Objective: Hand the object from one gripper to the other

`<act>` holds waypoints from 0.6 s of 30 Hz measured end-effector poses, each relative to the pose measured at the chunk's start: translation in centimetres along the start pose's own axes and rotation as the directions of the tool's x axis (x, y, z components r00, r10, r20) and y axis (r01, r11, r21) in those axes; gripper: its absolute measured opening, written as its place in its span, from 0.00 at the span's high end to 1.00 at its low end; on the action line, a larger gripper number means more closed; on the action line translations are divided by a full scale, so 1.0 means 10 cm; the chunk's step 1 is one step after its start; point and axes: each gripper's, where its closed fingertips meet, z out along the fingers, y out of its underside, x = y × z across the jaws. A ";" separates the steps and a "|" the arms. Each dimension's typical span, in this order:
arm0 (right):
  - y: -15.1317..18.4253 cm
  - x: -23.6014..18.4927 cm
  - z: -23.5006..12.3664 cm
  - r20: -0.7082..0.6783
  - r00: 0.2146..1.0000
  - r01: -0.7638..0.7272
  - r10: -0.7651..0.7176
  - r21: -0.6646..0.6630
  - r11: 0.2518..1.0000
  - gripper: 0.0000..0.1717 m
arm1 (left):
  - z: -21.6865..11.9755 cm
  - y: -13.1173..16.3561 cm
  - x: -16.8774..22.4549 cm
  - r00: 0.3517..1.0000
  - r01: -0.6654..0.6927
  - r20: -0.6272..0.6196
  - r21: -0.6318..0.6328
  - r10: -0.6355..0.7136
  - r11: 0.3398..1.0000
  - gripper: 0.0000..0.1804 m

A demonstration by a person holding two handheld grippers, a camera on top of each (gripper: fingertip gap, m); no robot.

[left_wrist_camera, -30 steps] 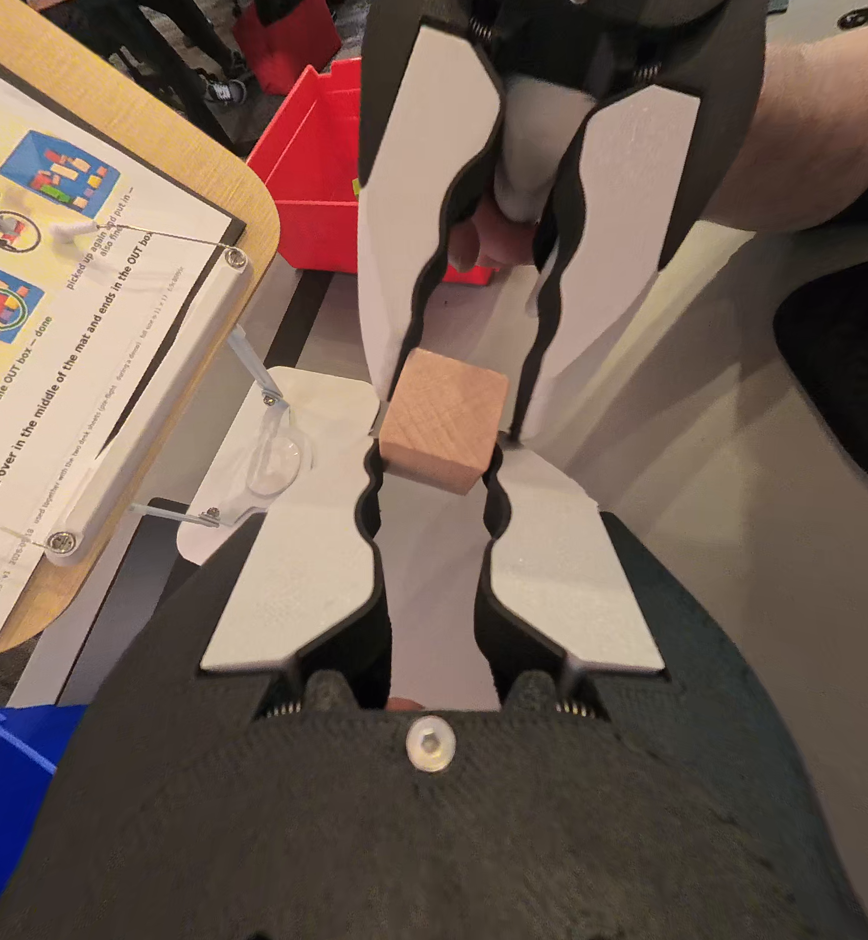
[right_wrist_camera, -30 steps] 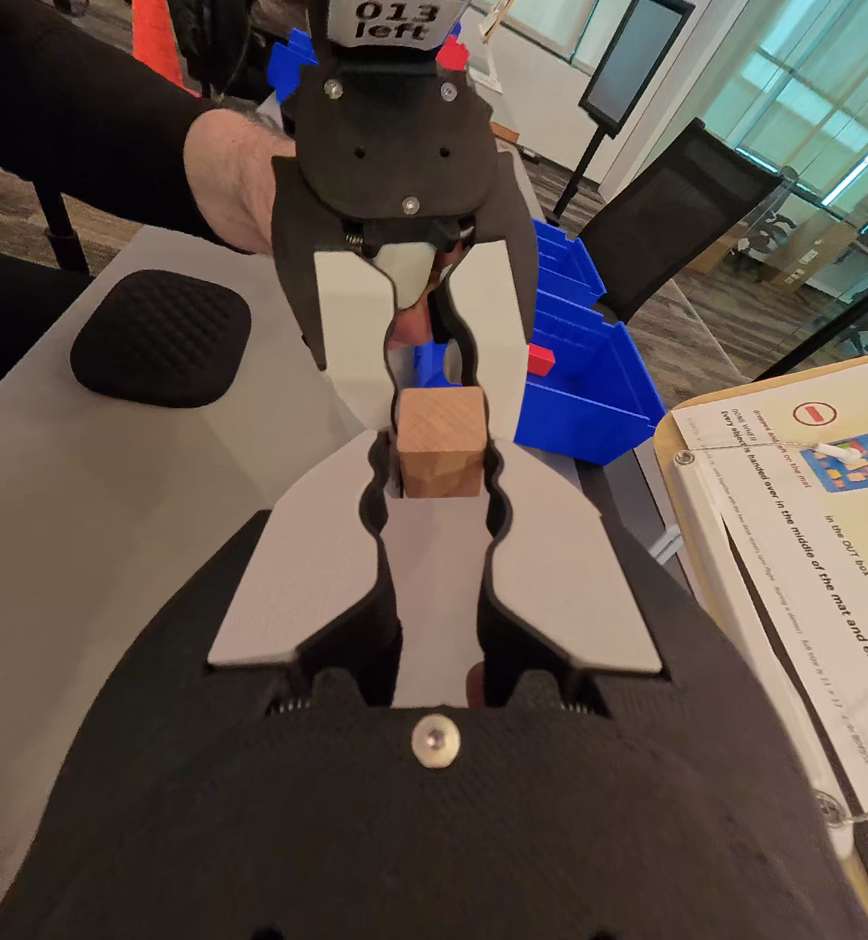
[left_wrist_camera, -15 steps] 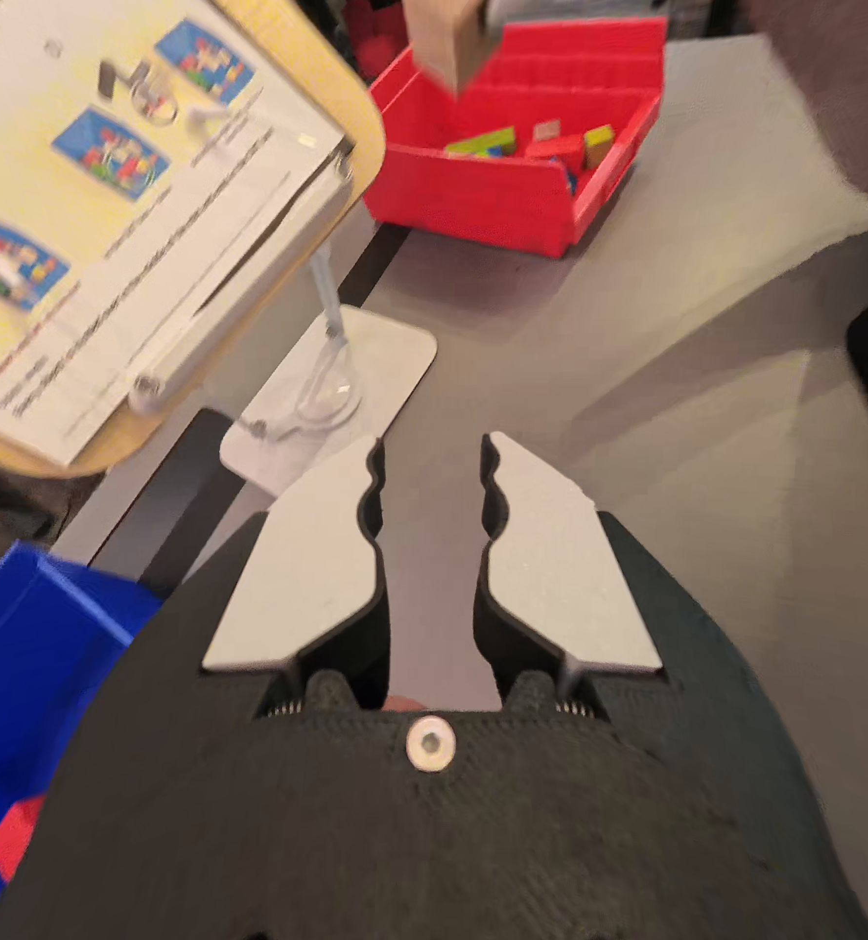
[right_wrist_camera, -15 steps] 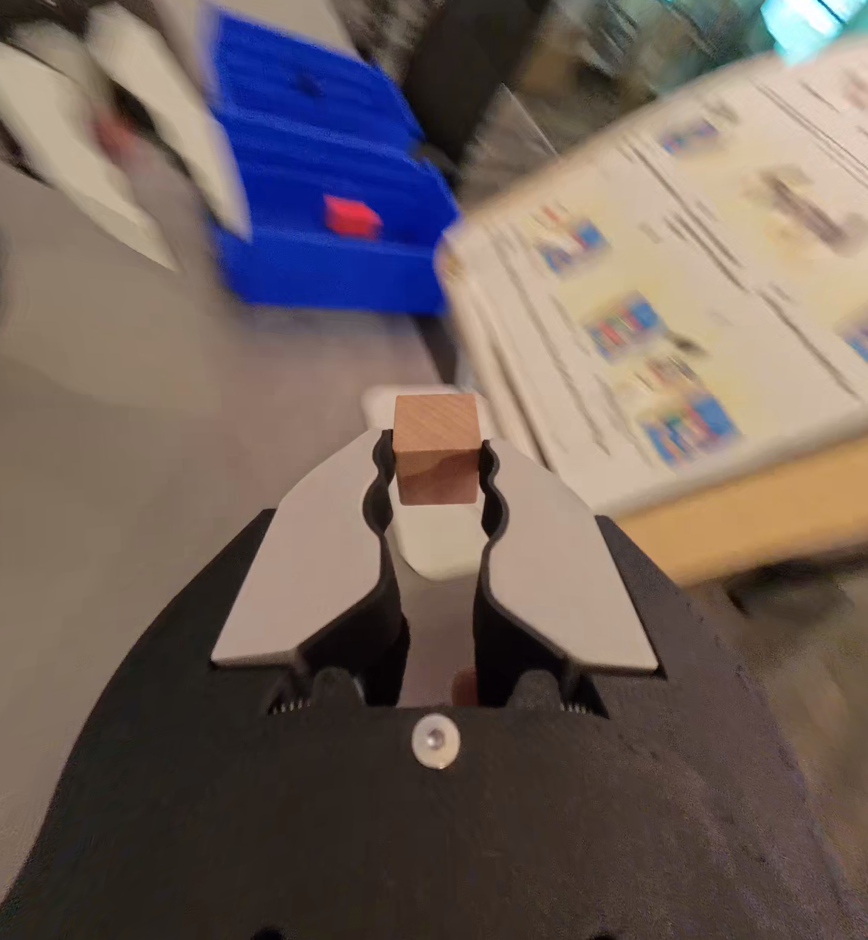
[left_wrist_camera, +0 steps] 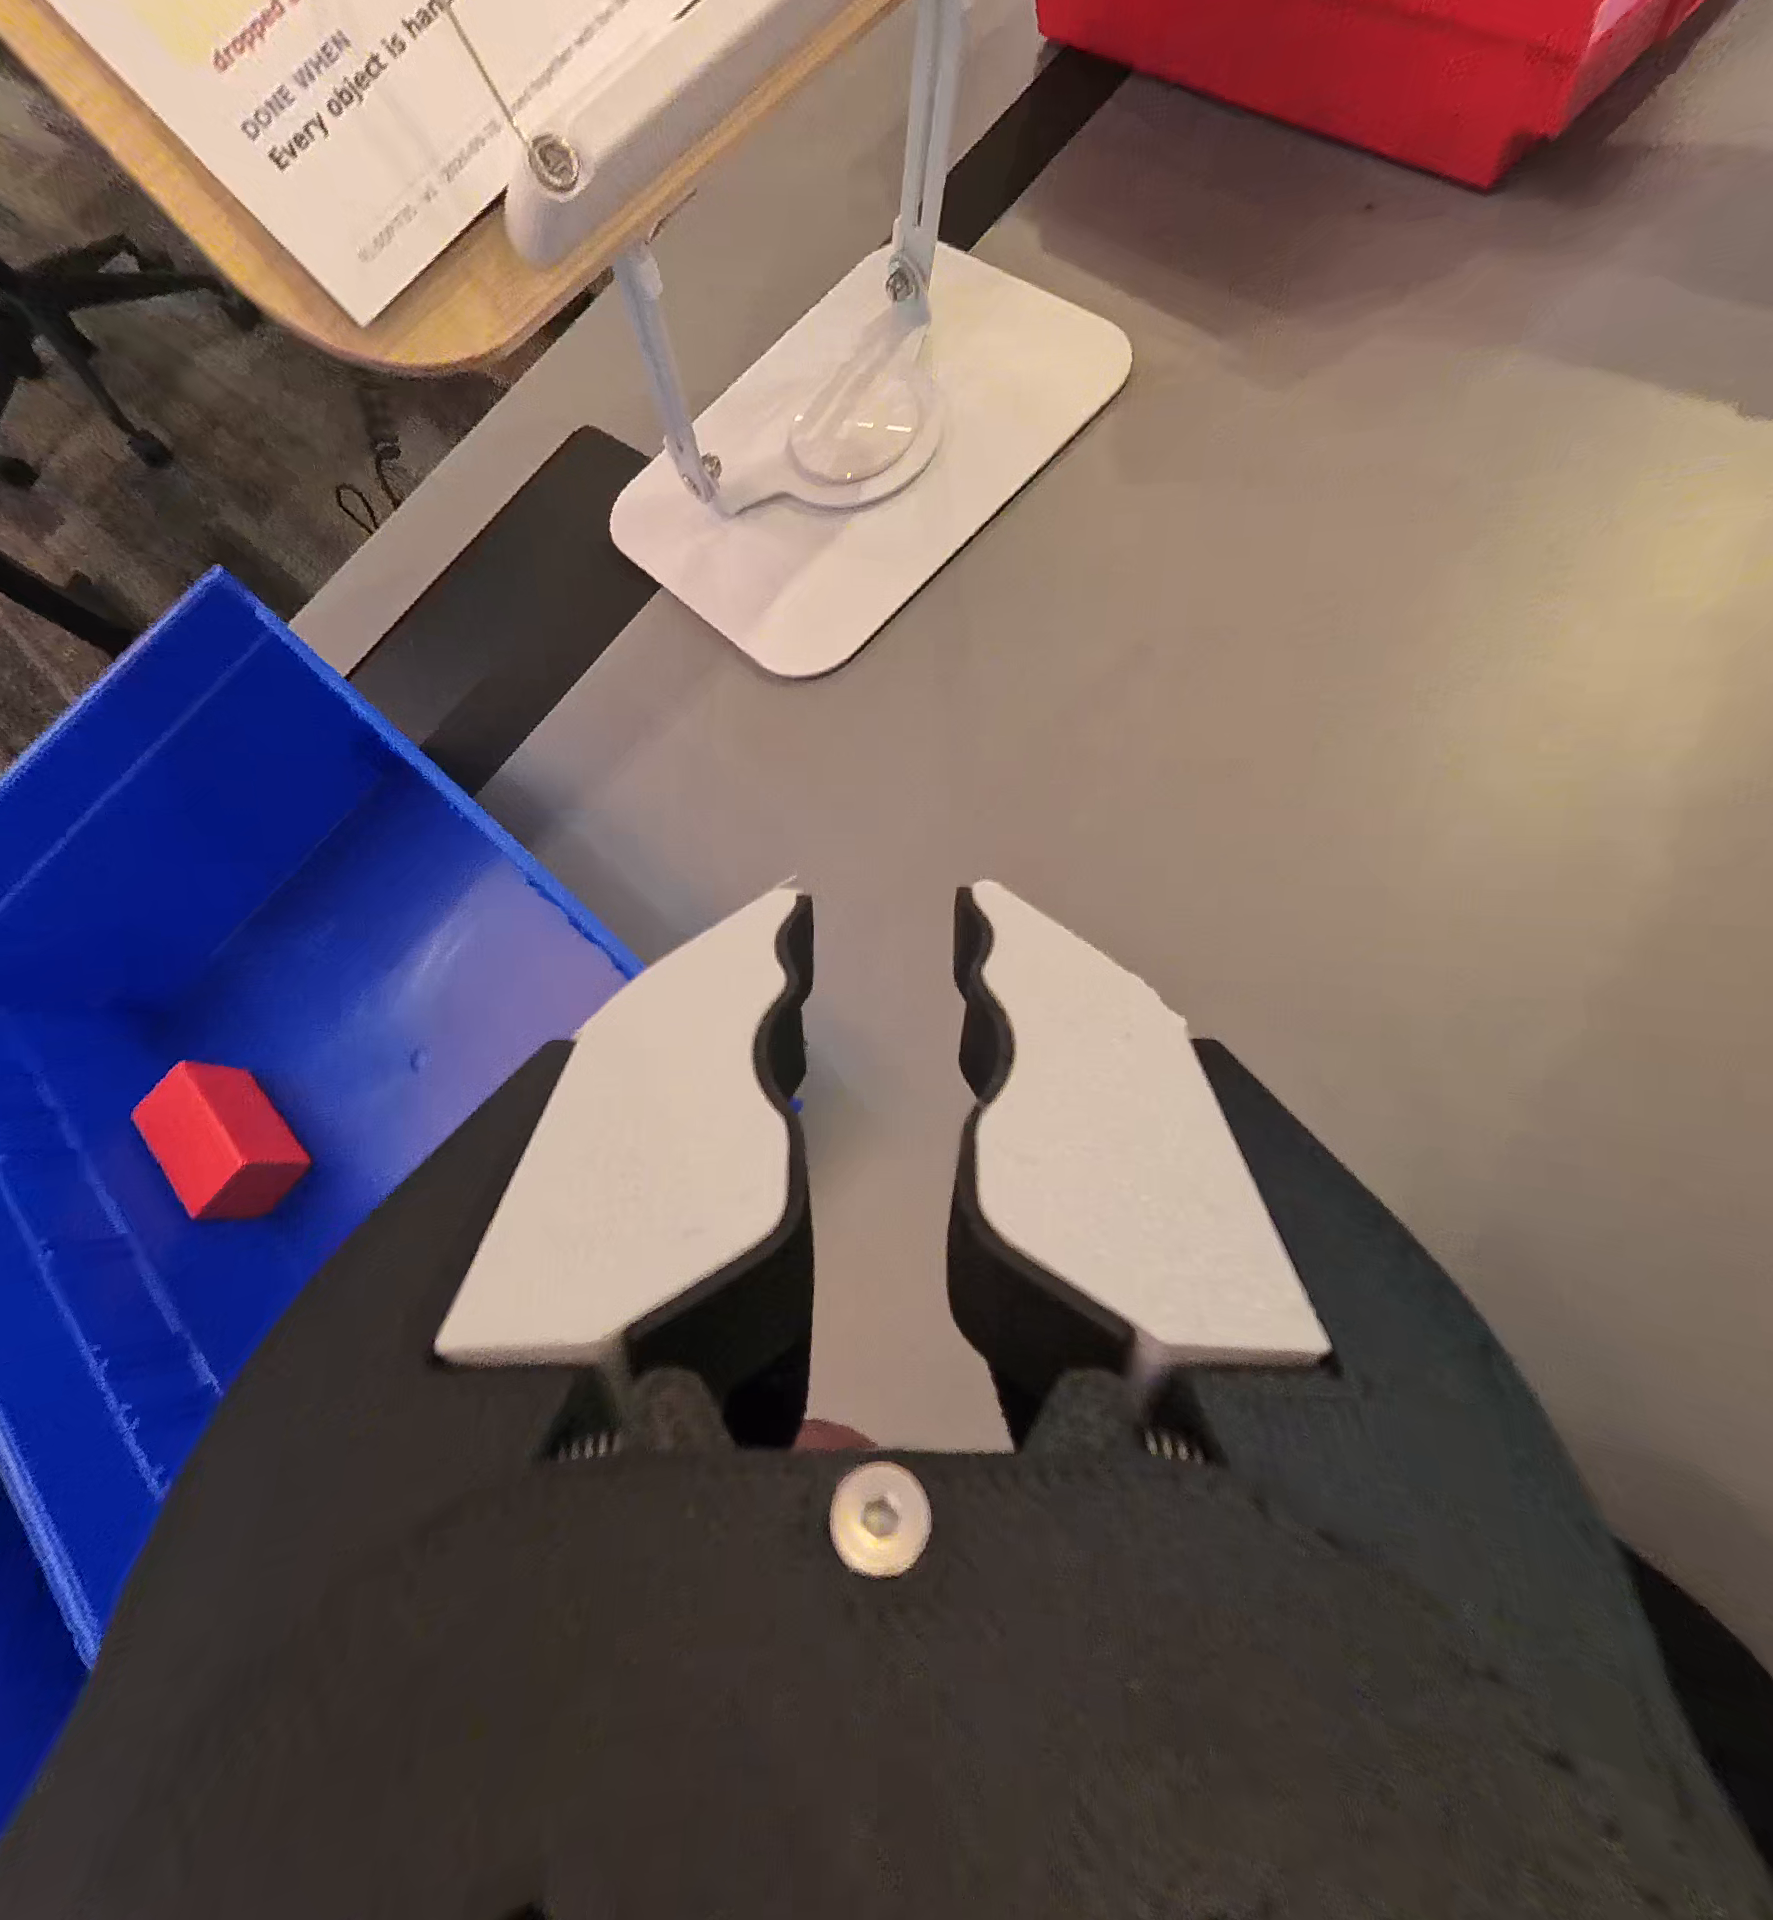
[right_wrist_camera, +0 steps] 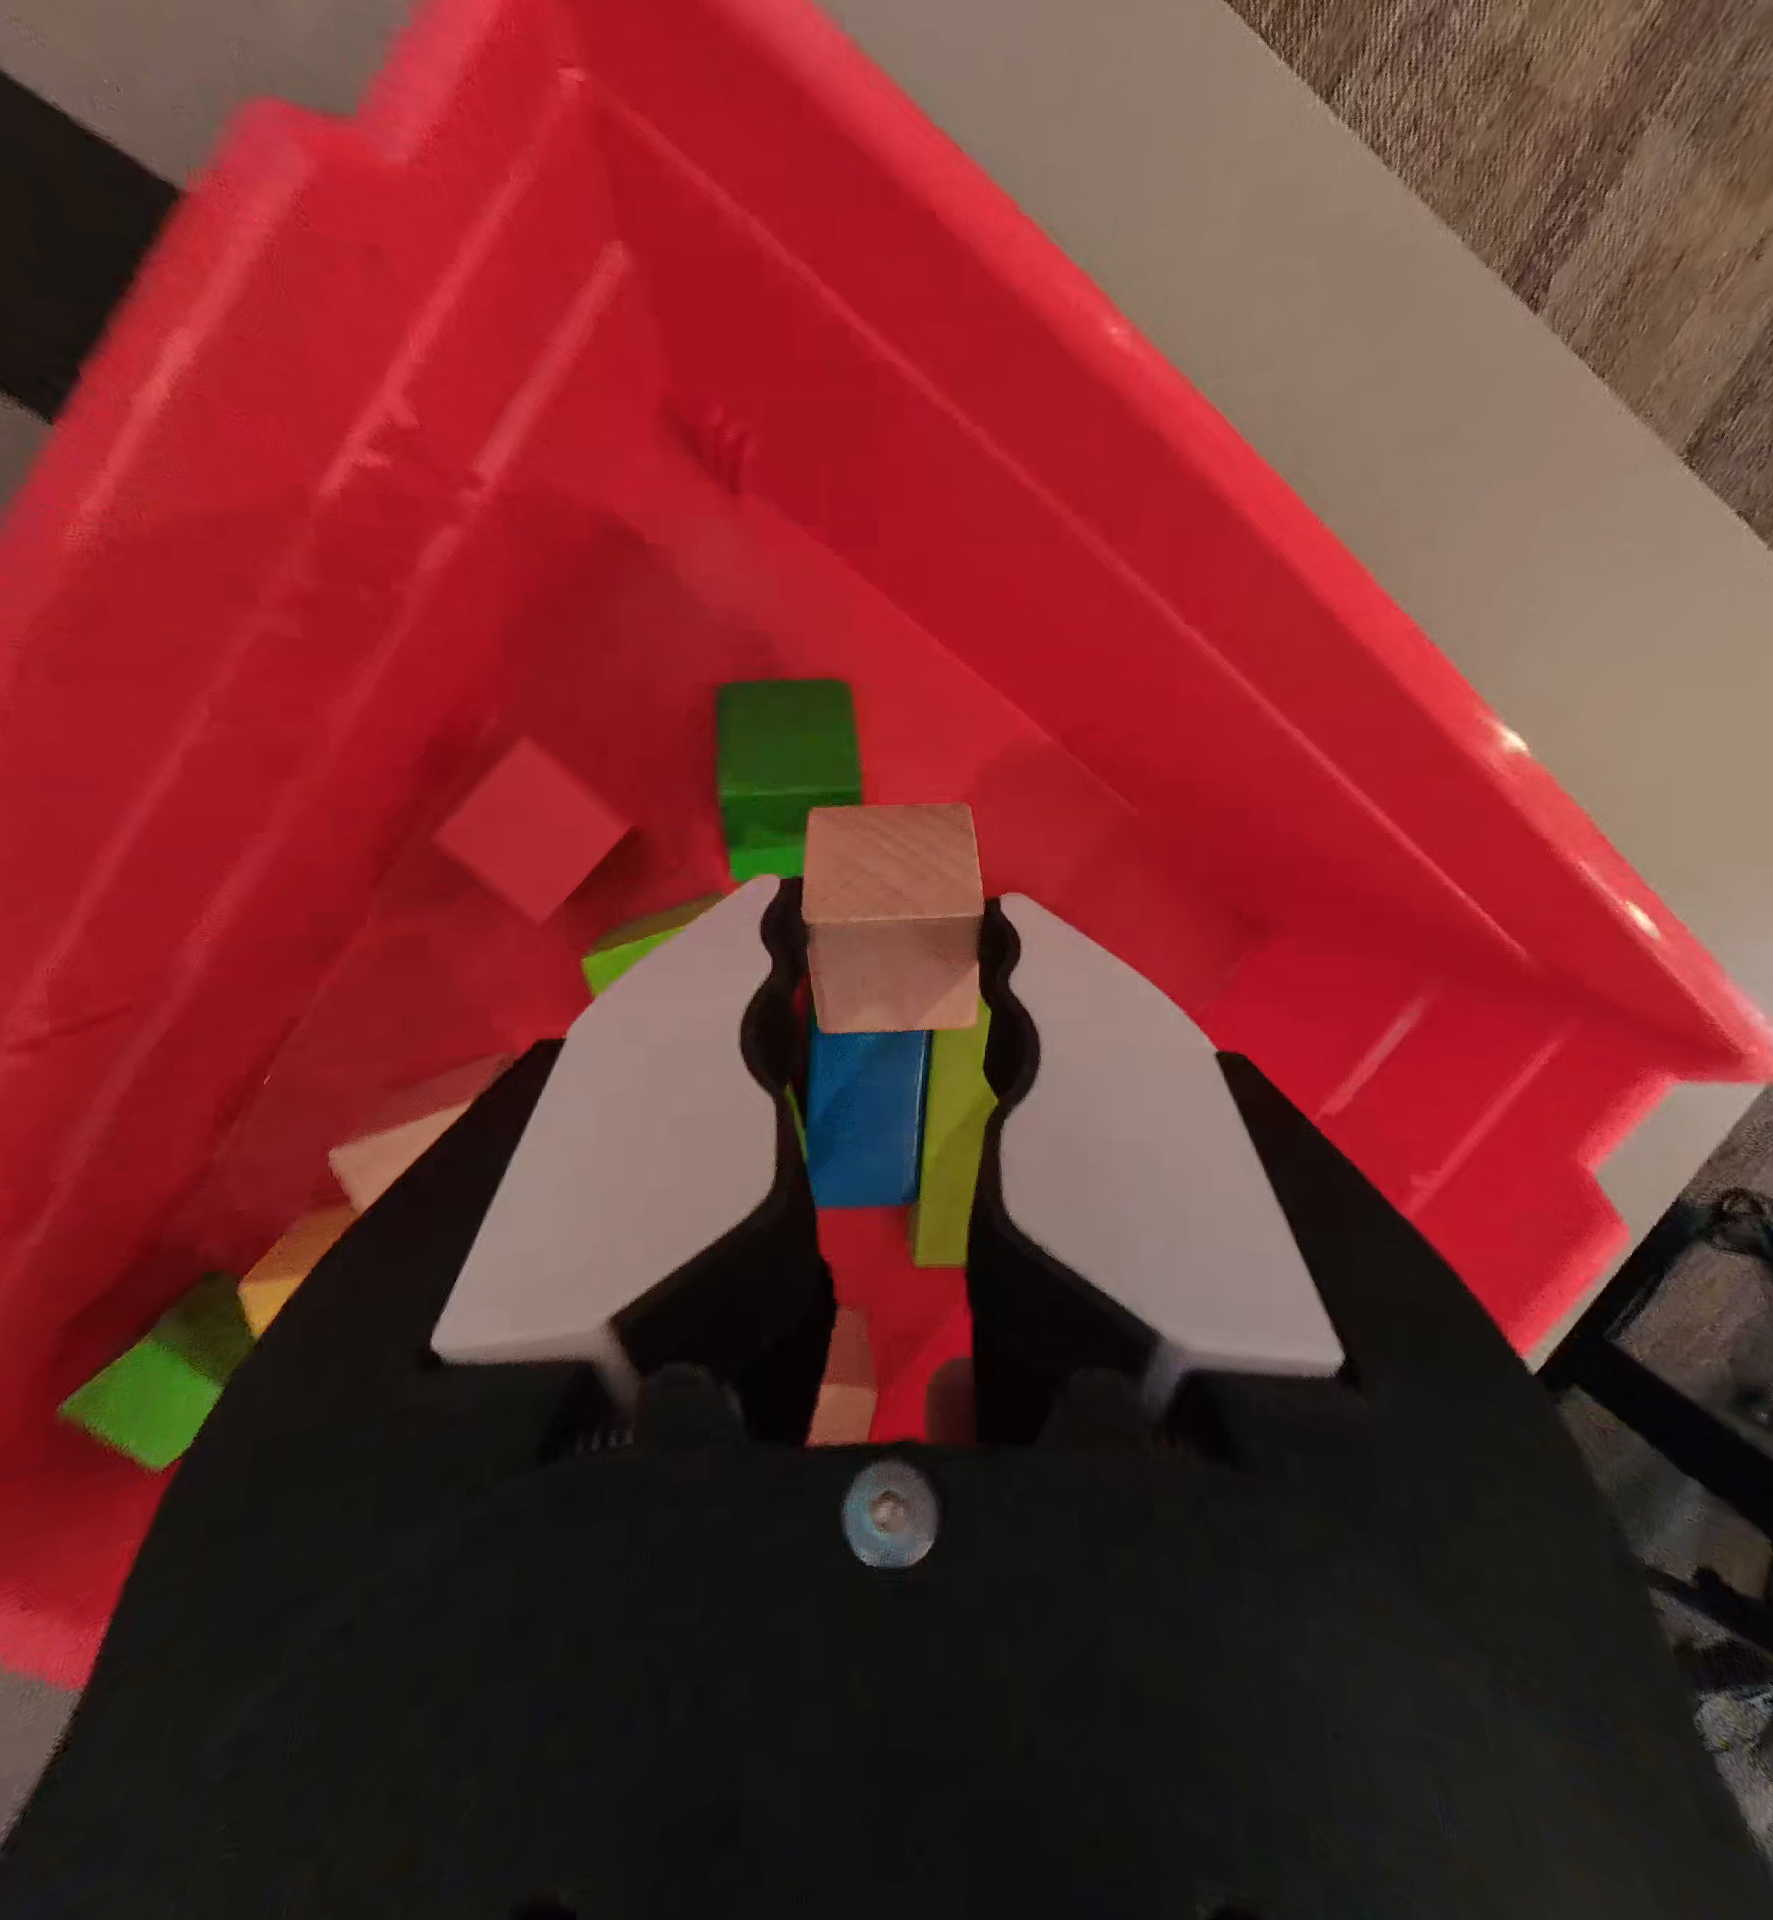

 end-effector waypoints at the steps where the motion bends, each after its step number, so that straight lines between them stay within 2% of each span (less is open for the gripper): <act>1: -0.01 0.02 0.05 0.004 1.000 -0.011 0.011 -0.014 1.000 0.83 | 0.00 0.02 -0.01 1.000 0.002 0.000 -0.003 -0.002 1.000 0.86; 8: 0.05 0.11 0.27 0.011 0.998 -0.060 0.062 -0.162 0.985 0.82 | 0.02 0.17 -0.04 1.000 0.013 -0.012 -0.028 -0.013 1.000 0.86; 13: -0.01 0.13 0.36 0.028 0.996 -0.080 0.086 -0.173 0.982 0.82 | 0.04 0.25 -0.12 1.000 0.012 0.003 -0.062 -0.012 0.998 0.84; 15: -0.01 0.15 0.35 0.016 0.995 -0.091 0.094 -0.158 0.983 0.72 | 0.04 0.27 -0.22 1.000 0.008 0.029 -0.082 -0.005 0.997 0.81; 18: 0.03 0.16 0.19 -0.024 0.995 -0.099 0.097 -0.118 0.988 0.68 | 0.07 0.35 -0.51 0.996 -0.006 0.087 -0.142 0.019 0.990 0.76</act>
